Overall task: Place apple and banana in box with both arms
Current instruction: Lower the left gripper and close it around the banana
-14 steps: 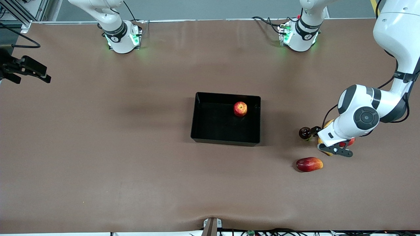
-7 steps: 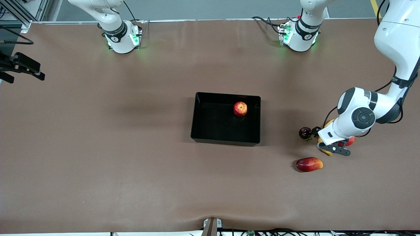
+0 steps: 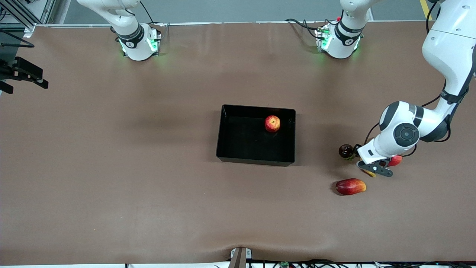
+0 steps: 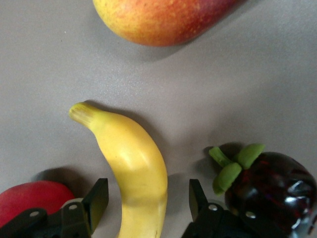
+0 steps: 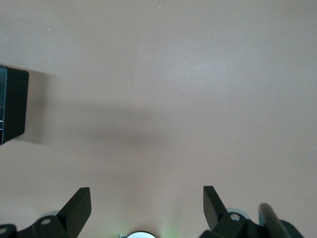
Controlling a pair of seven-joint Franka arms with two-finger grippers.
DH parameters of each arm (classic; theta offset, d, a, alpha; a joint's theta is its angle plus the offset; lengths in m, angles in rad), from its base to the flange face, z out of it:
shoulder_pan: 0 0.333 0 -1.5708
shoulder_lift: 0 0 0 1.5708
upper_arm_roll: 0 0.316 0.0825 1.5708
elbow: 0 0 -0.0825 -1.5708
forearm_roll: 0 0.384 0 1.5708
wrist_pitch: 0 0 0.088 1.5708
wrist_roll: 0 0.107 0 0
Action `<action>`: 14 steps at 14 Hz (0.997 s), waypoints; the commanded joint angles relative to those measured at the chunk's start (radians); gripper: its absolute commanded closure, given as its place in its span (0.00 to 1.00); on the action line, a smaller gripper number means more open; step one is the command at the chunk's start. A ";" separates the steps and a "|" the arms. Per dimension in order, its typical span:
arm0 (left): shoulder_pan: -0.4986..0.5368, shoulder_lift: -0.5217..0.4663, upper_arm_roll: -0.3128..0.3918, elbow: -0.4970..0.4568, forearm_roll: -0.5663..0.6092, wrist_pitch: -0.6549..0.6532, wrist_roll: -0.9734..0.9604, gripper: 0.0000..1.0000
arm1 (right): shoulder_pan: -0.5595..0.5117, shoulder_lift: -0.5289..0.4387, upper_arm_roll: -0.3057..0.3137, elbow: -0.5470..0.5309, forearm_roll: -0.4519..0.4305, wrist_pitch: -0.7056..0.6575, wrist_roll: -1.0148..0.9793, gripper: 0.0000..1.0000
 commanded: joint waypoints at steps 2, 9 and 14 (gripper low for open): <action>0.020 -0.011 -0.005 -0.033 0.026 0.024 -0.005 0.50 | 0.014 -0.017 -0.009 0.000 -0.014 -0.009 -0.004 0.00; 0.033 -0.052 -0.011 -0.055 0.026 0.006 -0.062 1.00 | 0.008 -0.017 -0.013 0.003 -0.012 -0.012 0.005 0.00; 0.033 -0.158 -0.097 -0.041 -0.046 -0.127 -0.053 1.00 | 0.011 -0.017 -0.010 0.005 -0.015 -0.020 0.002 0.00</action>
